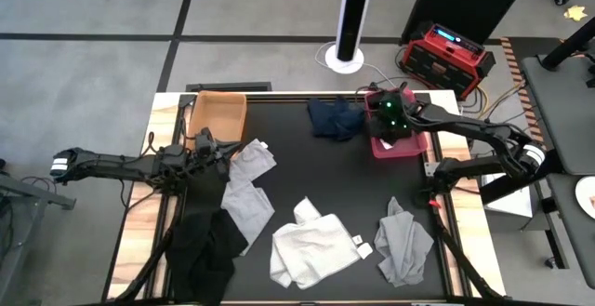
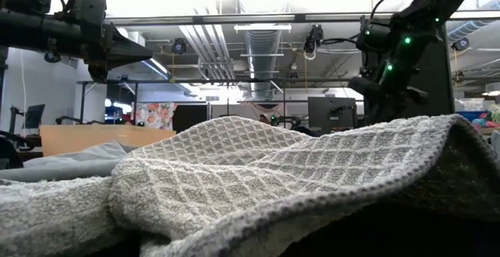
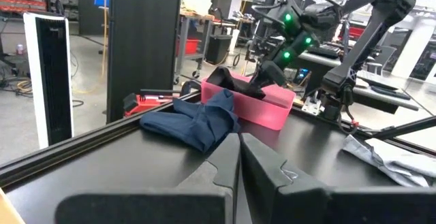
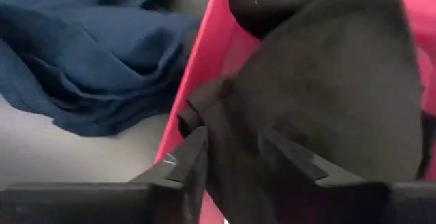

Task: Sort towels by color in basket
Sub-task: Put the right black towel into the red bin

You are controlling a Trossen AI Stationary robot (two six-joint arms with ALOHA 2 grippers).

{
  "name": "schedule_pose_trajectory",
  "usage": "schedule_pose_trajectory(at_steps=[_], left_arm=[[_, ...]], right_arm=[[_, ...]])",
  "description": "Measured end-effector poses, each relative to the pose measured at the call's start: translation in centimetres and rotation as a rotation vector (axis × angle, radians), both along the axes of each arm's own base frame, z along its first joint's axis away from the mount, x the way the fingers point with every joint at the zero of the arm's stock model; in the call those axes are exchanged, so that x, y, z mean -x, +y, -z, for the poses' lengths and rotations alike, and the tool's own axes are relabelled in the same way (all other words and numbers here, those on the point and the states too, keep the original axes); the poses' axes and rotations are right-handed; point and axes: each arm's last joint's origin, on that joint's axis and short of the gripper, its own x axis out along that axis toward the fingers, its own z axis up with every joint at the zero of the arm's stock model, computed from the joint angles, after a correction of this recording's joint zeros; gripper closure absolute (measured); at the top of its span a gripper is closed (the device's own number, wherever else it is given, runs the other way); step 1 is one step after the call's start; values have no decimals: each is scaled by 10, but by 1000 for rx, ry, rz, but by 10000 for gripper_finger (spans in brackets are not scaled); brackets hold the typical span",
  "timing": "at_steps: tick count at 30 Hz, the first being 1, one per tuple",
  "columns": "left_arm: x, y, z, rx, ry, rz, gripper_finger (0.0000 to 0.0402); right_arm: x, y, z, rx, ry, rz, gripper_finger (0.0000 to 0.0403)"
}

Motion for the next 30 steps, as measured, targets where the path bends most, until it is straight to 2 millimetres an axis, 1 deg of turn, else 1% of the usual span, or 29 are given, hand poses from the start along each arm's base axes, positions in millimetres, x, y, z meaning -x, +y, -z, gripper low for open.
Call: schedule_pose_trajectory(at_steps=[5, 8, 10, 12, 14, 20, 25, 30], left_arm=[[0, 0, 0, 2, -1, 0, 402], [0, 0, 0, 10, -5, 0, 402], [0, 0, 0, 14, -7, 0, 402], [0, 0, 0, 14, -7, 0, 402], [0, 0, 0, 14, -7, 0, 402], [0, 0, 0, 14, -7, 0, 402], [0, 0, 0, 14, -7, -1, 402], [0, 0, 0, 14, -7, -1, 402]], right_arm=[[-5, -5, -17, 31, -16, -15, 227], [-7, -8, -26, 74, -17, -3, 220], [-7, -10, -29, 118, 18, 27, 225], [-5, -11, -29, 155, 65, 57, 242], [-3, -13, -28, 184, 106, 84, 270], [-9, -21, -12, 184, 197, 90, 379], [-17, -29, 14, 119, 268, 76, 392], [-22, -31, 29, 56, 291, 56, 394]])
